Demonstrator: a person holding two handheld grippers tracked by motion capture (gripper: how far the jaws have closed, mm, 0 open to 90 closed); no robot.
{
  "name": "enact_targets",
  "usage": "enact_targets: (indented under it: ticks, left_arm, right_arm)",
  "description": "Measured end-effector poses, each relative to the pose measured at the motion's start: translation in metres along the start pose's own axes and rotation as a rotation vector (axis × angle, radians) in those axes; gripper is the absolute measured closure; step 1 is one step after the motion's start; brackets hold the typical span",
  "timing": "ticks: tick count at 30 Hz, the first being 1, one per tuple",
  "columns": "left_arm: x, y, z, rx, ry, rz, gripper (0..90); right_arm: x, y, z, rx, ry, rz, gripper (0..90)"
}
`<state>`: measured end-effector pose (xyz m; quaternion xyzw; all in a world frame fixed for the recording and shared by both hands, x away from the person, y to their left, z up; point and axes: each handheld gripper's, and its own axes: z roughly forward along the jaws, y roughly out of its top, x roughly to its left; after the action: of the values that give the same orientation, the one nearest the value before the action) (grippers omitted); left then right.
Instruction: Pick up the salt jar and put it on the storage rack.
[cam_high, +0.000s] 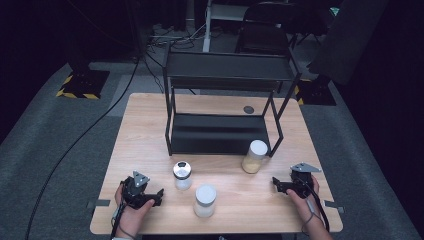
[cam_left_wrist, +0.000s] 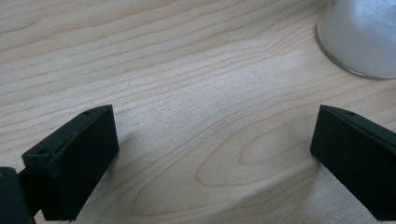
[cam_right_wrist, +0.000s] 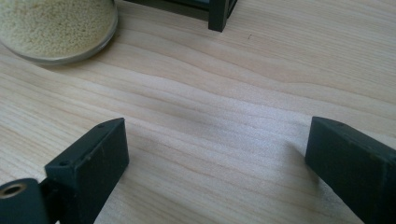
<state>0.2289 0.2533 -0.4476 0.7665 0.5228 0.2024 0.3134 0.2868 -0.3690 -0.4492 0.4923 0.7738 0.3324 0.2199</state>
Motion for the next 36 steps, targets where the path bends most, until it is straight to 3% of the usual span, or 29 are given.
enact_targets:
  ticks: [10, 15, 21, 23, 26, 36]
  left_arm:
    - [-0.003, 0.000, -0.002, -0.012, 0.016, -0.025, 3.7]
    - [-0.006, 0.003, -0.006, -0.041, 0.022, -0.007, 3.7]
    - [-0.005, 0.003, -0.020, -0.134, -0.001, -0.023, 3.6]
    - [-0.007, 0.003, -0.022, -0.144, 0.000, -0.020, 3.6]
    - [-0.014, 0.004, -0.031, -0.199, 0.012, -0.013, 3.7]
    - [-0.029, 0.003, -0.046, -0.311, 0.014, 0.004, 3.7]
  right_arm:
    - [0.002, 0.001, 0.001, 0.005, -0.012, 0.008, 3.6]
    - [0.002, 0.001, 0.001, 0.005, -0.012, 0.008, 3.6]
    - [0.002, 0.002, 0.001, 0.007, -0.014, 0.010, 3.1]
    - [0.002, 0.002, 0.001, 0.007, -0.014, 0.010, 3.1]
    - [0.002, 0.002, 0.001, 0.007, -0.013, 0.010, 3.1]
    - [0.002, 0.002, 0.001, 0.007, -0.013, 0.010, 3.1]
